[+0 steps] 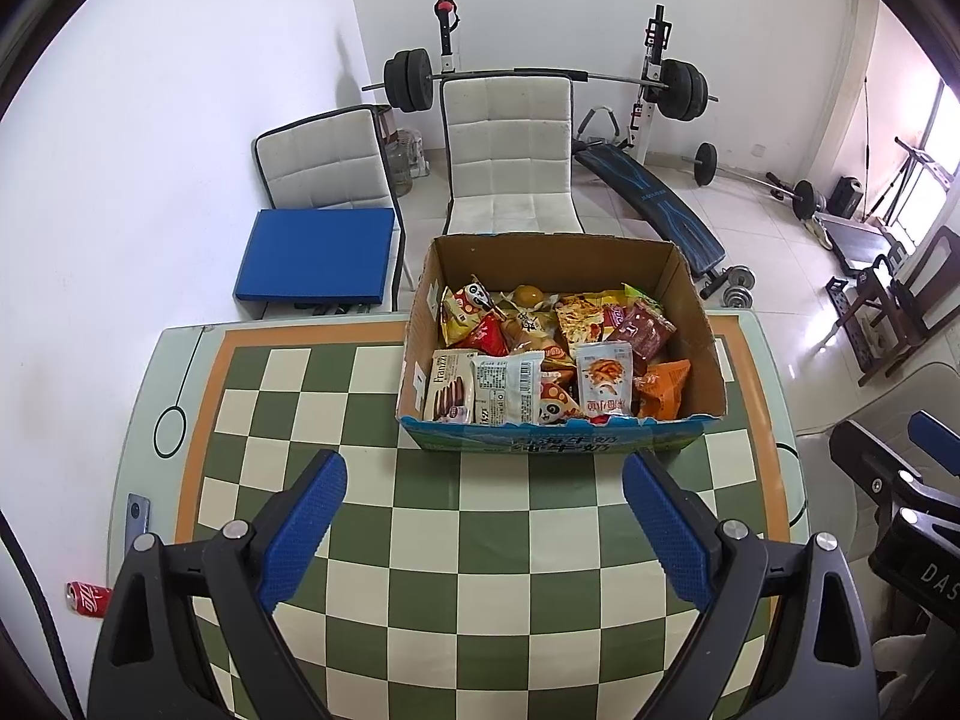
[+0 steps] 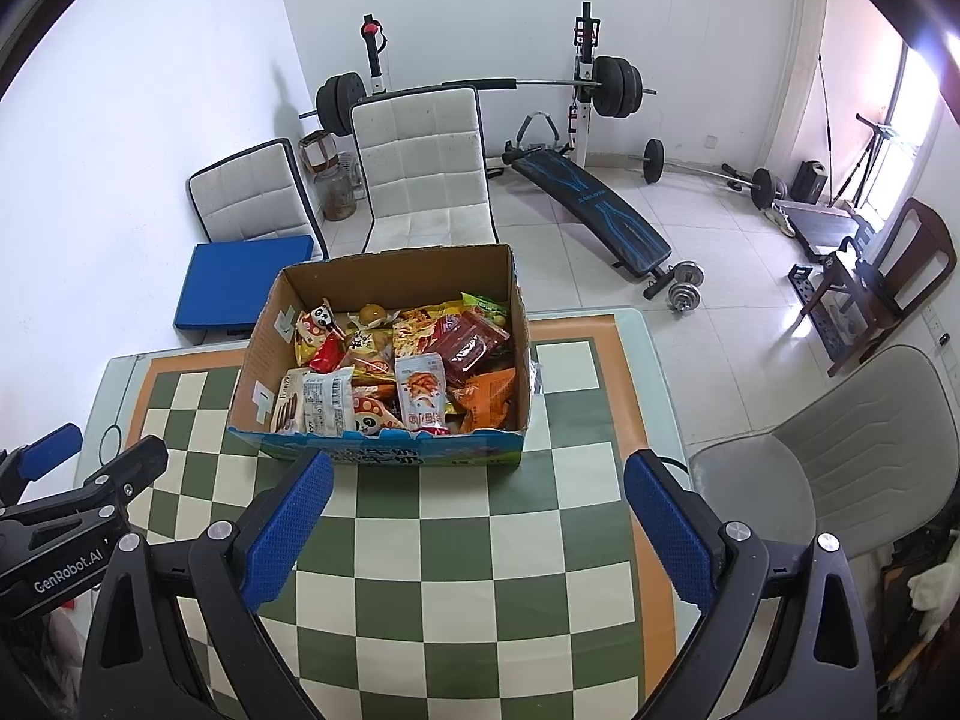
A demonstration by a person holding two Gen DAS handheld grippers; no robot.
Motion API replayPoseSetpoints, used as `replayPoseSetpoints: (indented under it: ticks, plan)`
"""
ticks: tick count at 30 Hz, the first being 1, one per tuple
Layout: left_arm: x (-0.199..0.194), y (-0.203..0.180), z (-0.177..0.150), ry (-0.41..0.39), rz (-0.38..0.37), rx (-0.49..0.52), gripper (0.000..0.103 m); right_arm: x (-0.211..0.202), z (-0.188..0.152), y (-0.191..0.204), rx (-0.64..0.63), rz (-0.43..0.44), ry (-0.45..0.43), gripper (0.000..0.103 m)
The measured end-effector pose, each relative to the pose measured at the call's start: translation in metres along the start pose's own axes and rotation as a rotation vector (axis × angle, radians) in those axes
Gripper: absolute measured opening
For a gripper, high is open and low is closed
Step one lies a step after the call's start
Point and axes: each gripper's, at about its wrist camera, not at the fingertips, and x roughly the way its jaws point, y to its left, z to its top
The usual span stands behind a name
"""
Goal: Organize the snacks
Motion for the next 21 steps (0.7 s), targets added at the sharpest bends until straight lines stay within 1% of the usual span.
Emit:
replayPoseSetpoints:
  ticks: [21]
  plan:
    - [0.001,-0.009,0.000,-0.007,-0.018,0.023,0.094,-0.009,-0.003,-0.012,0.009,-0.012,-0.008,0.100]
